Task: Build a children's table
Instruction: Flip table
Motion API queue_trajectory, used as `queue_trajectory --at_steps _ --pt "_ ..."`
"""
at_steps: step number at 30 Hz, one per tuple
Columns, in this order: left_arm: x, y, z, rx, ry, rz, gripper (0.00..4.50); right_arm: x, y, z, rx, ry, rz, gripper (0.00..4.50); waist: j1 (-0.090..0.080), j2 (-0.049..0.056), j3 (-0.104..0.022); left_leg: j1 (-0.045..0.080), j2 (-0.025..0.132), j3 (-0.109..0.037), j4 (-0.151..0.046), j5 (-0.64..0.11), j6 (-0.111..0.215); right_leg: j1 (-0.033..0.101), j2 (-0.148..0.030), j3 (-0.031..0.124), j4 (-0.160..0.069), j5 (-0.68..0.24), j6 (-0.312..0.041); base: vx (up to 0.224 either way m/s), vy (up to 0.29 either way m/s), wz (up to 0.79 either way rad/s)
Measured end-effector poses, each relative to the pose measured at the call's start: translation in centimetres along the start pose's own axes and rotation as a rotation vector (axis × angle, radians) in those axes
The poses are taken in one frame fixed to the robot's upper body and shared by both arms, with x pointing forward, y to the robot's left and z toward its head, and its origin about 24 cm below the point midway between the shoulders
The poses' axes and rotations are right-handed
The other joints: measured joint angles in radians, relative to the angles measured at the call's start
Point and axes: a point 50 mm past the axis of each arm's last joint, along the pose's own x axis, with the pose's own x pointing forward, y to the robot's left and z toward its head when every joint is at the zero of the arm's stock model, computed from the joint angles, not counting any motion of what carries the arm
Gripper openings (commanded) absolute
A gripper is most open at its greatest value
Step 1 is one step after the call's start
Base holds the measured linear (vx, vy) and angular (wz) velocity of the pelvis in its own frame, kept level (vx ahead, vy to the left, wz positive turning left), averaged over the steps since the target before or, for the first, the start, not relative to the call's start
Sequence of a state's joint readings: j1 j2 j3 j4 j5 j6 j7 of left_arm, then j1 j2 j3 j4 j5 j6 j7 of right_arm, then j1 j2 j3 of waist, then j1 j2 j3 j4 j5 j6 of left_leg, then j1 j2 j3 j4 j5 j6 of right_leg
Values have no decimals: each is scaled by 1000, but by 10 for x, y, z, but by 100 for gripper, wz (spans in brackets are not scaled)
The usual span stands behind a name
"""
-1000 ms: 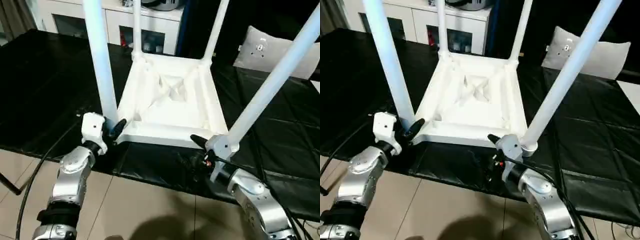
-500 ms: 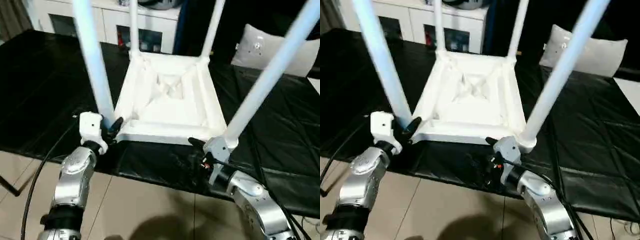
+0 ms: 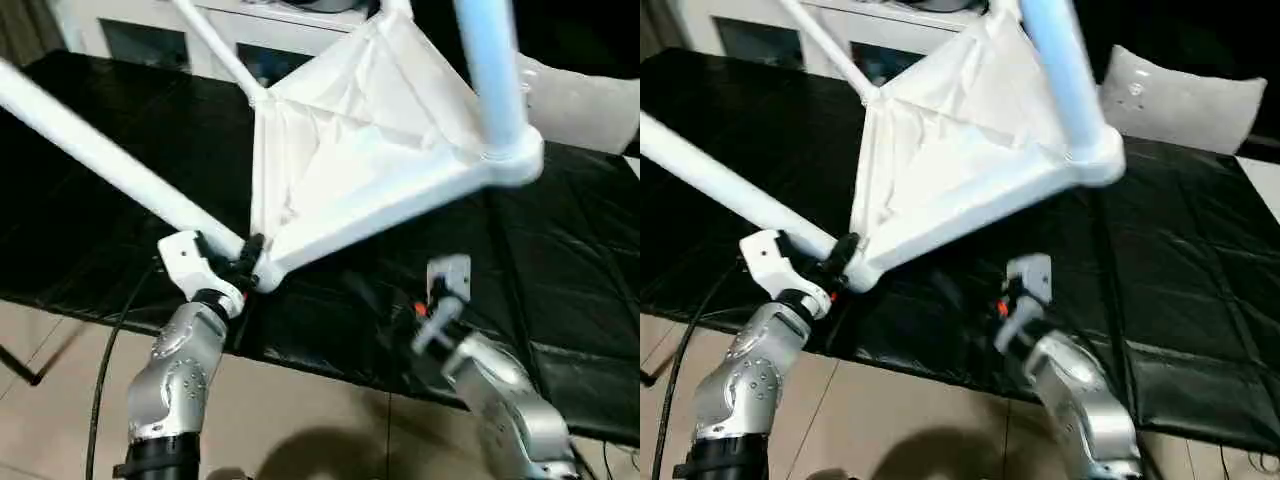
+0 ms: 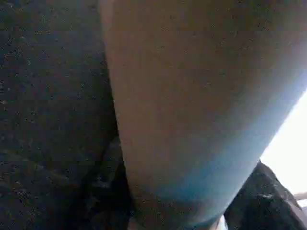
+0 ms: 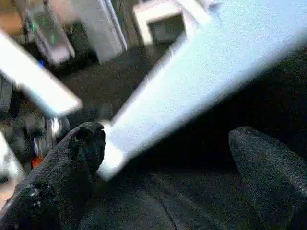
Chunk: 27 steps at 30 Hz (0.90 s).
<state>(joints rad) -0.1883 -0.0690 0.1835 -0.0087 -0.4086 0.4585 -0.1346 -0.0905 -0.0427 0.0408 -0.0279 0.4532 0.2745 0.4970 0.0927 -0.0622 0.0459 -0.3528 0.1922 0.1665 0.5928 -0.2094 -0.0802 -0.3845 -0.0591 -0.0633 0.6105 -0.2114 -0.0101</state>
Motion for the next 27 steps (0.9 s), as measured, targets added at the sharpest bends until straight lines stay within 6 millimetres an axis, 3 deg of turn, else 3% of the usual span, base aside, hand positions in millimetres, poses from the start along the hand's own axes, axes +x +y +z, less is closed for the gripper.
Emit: queue_trajectory --at_steps 5,11,16,20,21,25,27 --pt "0 -2 0 8 19 13 210 6 -9 9 83 -81 -65 450 -3 0 0 0 0 1 0 0 0 0 0 0 1 0 0 0 0 0" --pt "0 -7 -2 26 33 3 210 28 -16 15 164 -120 -148 450 0 0 0 2 0 1 0 1 -1 1 0 0 1 0 0 0 0 0" --pt "-1 -10 -3 73 39 -4 210 47 -18 18 337 -183 -204 450 1 0 0 1 0 1 0 1 -1 0 0 0 1 0 0 0 0 0" --pt "1 -16 -9 129 45 -18 210 49 -25 18 501 -229 -233 450 0 0 0 1 0 2 -1 1 0 0 0 0 1 0 0 0 0 0" --pt "1 -17 -10 143 40 -19 210 48 -27 17 539 -234 -234 420 0 0 0 1 0 2 -1 1 0 0 0 0 1 0 0 0 0 0" --pt "5 -18 -13 197 19 -15 210 45 -32 12 614 -226 -240 409 -1 1 1 1 0 2 -1 2 0 0 0 0 2 0 0 0 0 0" --pt "5 -19 -13 210 20 -16 209 44 -34 11 638 -225 -254 382 -2 1 1 1 0 2 -1 2 -1 -1 0 0 3 1 0 0 0 0"
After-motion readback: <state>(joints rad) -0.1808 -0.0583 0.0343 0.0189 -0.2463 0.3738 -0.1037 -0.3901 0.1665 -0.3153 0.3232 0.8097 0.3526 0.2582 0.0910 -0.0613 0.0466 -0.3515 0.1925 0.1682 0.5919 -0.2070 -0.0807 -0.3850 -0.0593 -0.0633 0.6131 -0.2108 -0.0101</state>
